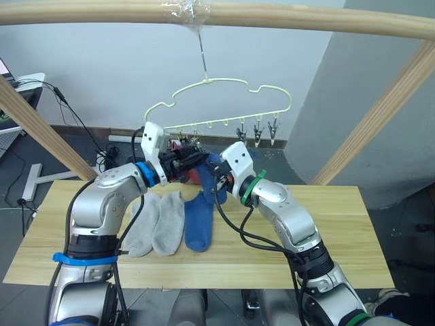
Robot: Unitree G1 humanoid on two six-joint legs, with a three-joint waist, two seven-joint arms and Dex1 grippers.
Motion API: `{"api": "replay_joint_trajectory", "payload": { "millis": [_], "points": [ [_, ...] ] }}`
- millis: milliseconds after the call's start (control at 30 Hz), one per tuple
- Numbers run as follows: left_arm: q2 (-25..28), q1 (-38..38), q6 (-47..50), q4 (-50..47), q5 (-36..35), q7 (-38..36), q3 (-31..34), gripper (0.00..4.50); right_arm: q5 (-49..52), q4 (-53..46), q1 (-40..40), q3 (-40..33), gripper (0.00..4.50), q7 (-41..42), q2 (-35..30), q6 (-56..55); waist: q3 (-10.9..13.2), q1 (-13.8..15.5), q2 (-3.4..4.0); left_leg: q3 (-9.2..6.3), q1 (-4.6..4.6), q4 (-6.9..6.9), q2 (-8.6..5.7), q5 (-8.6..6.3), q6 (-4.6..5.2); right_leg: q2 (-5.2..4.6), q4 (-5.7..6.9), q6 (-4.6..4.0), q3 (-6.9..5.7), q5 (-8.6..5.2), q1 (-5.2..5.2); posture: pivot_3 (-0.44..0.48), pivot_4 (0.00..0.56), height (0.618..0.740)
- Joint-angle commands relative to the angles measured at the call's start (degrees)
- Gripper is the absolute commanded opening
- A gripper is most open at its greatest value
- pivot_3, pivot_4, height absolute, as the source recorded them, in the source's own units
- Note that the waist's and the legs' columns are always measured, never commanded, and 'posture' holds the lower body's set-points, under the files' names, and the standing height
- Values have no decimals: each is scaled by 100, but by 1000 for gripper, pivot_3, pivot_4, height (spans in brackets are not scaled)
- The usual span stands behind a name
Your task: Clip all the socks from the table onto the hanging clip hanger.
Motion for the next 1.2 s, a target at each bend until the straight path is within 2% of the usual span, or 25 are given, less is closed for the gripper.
{"api": "replay_joint_trajectory", "payload": {
  "millis": [33,100,233,367,467,700,1200],
  "points": [
    [145,36,-289,-216,96,-92,100,3351,-86,-199,-106,134,1269,-23,-66,-13,0,0,0,0,0,0,-1,0,0,0,0,0,1,0,0,-50,203,692],
    [241,105,-500,-186,232,-185,34,3351,-202,-298,-58,191,1933,-38,-205,-41,0,-1,0,1,0,0,-1,0,0,0,-1,4,1,-2,0,-48,206,692],
    [443,339,-930,-209,496,-443,-71,3351,-338,-1088,368,6,1933,-248,-570,285,0,2,0,0,-7,-2,-1,0,0,0,-3,4,0,-3,-4,-46,211,692],
    [597,611,-1268,-392,584,-784,-158,3351,-310,-1912,683,-350,1933,-587,-598,652,0,6,1,-1,-31,-2,0,0,0,-1,-3,4,1,-2,-25,-45,217,692],
    [566,619,-1445,-511,486,-1035,-178,3351,-325,-2180,585,-570,1933,-889,-465,887,0,4,1,-1,-43,0,0,0,0,0,1,9,-1,-5,-40,-51,221,692],
    [298,242,-1421,-627,323,-1118,-265,3351,-339,-1530,-119,-778,1933,-1401,-55,946,1,-4,1,2,-42,1,0,3,5,3,5,8,0,-5,-40,-60,223,692],
    [235,20,-1226,-717,256,-960,-218,3351,-285,-184,-1131,-975,1933,-1939,407,406,1,-3,1,1,-64,0,-1,3,6,2,2,-19,-3,11,-56,-47,220,692]
  ]
}}
